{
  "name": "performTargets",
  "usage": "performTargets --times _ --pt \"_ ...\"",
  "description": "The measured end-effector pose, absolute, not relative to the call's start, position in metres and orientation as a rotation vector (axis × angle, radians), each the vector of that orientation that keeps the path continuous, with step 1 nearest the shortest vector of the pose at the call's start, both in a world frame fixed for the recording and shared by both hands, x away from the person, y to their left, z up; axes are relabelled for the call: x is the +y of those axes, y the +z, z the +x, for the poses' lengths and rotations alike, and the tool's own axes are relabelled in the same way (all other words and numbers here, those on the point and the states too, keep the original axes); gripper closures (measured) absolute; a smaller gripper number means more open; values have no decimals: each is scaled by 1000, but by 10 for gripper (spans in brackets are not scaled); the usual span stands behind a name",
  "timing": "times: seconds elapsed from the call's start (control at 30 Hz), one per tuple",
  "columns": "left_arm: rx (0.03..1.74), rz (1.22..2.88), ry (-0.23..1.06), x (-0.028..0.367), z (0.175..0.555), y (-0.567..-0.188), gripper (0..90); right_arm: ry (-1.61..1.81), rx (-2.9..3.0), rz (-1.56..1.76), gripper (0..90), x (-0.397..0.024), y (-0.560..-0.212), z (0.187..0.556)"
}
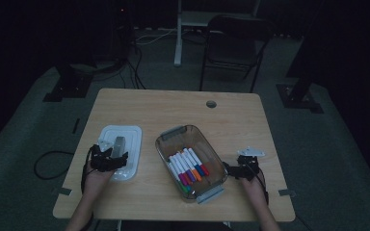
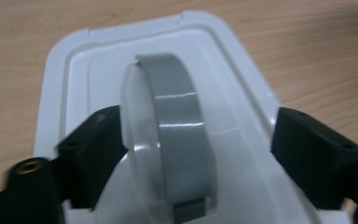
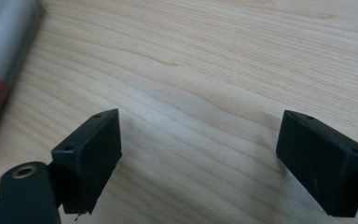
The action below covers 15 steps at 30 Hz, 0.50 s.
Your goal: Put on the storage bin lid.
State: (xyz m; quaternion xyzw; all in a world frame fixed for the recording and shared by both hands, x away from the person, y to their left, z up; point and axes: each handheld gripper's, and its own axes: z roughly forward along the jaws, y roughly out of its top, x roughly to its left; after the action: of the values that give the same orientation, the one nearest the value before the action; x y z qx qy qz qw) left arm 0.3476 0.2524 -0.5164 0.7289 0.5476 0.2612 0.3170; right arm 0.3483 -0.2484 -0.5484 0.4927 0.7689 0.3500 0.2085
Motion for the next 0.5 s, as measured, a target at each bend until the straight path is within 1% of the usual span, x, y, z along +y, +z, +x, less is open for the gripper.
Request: performTargets --times 0.07,0.13,0.3,0.37,0.43,0.47,0.5 --pt "1459 1922 672 254 351 -520 254 982 2139 1355 137 -248 -548 346" --pt "1470 1912 671 255 353 -522 328 986 2155 1340 137 -246 -548 344" --pt "1488 1916 669 254 356 -526 456 1009 2192 1285 138 -240 -548 341" --pt "1494 1925 673 253 357 -527 495 1029 2200 1268 137 -238 -547 340" --pt "1507 1915 661 253 358 -528 504 1038 2201 1257 137 -237 -546 339" --pt "1514 1920 670 253 359 -528 538 1047 2207 1245 137 -235 -544 338" --pt "1516 1924 676 253 359 -528 538 1058 2209 1241 137 -235 -544 338"
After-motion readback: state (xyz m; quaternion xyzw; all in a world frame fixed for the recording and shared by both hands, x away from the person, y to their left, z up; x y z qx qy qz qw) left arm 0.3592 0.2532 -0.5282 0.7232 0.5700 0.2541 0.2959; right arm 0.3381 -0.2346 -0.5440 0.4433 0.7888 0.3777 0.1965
